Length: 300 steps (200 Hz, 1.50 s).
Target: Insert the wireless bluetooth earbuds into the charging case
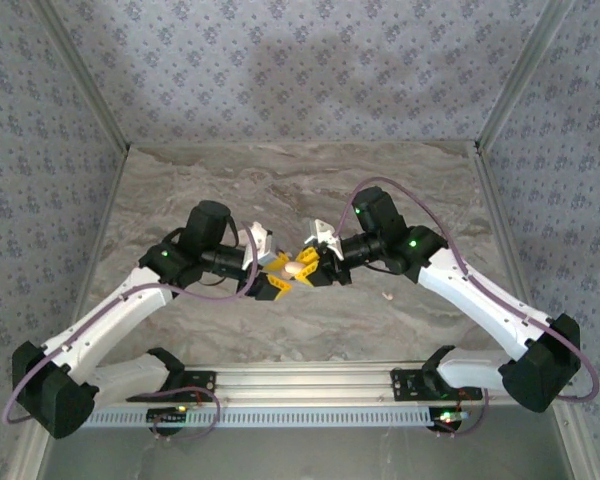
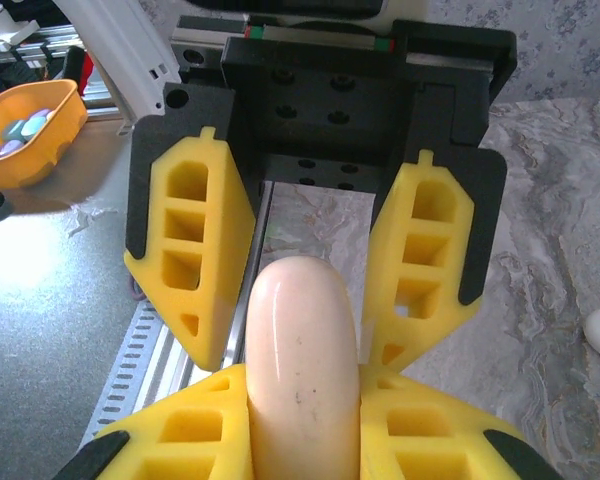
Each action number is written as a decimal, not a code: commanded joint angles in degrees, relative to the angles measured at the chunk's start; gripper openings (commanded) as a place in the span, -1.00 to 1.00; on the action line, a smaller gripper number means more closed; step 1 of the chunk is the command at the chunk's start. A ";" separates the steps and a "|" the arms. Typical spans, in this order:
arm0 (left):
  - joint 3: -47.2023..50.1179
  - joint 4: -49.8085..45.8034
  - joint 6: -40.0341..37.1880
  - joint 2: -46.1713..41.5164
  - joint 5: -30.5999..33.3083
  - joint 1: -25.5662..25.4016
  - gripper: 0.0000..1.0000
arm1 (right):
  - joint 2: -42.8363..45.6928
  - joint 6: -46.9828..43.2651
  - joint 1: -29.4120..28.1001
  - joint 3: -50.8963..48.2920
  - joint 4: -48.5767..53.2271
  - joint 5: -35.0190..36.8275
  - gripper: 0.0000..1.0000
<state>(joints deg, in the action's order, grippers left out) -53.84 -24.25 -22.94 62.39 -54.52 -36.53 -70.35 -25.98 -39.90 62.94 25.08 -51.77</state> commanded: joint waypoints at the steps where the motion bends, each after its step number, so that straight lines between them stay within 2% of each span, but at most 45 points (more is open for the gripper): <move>1: -2.83 -0.61 -0.92 0.01 -0.71 -0.48 -0.09 | 0.19 0.38 -0.49 1.42 -0.77 -0.44 -0.64; 38: -3.10 -0.45 -0.71 -0.43 -0.64 -0.51 -0.12 | -0.05 0.53 -0.70 1.19 -0.94 -0.51 -0.64; 75: -3.11 -0.45 -0.53 -0.25 0.36 -0.48 -0.42 | 0.04 0.73 -0.71 1.29 -1.04 -0.66 -0.64; 95: -2.98 -0.53 -0.53 -0.33 1.06 -0.59 -0.52 | 0.25 0.83 -0.70 1.28 -1.04 -0.68 -0.62; 107: -2.87 -0.49 -0.55 -0.42 1.42 -0.55 -0.54 | 0.61 1.25 -0.54 1.16 -0.93 -0.75 -0.52; 117: -2.85 -0.53 -0.61 -0.51 1.52 -0.64 -0.55 | 1.27 2.29 0.01 0.65 -1.40 -1.17 -0.25; 127: -2.90 -0.61 -0.62 -0.49 1.39 -0.64 -0.55 | 2.30 3.33 0.80 -0.40 -2.21 -1.80 -0.11; 168: -2.74 -0.54 -0.53 -0.69 0.71 -0.75 -0.55 | 5.48 5.54 2.71 -4.28 -5.28 -3.98 -0.03; 239: -3.18 -0.01 -0.53 -1.22 0.54 -0.94 -0.58 | 1.25 6.31 2.42 -1.99 -5.26 -7.35 -0.11; 258: -3.20 0.10 -0.53 -1.39 0.58 -1.07 -0.58 | 0.91 5.94 2.43 -1.88 -5.36 -7.37 -0.22; 285: -3.09 0.11 -0.44 -1.57 0.73 -1.07 -0.58 | 1.69 5.12 2.43 -1.92 -5.24 -7.14 -0.52; 300: -3.03 0.12 -0.29 -1.57 1.04 -1.01 -0.47 | 2.22 4.64 2.43 -2.02 -5.10 -6.16 -0.62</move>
<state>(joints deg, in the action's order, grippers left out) -54.70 -24.60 -22.87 62.15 -52.21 -37.21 -69.30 -20.73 -37.36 59.31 20.05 -57.84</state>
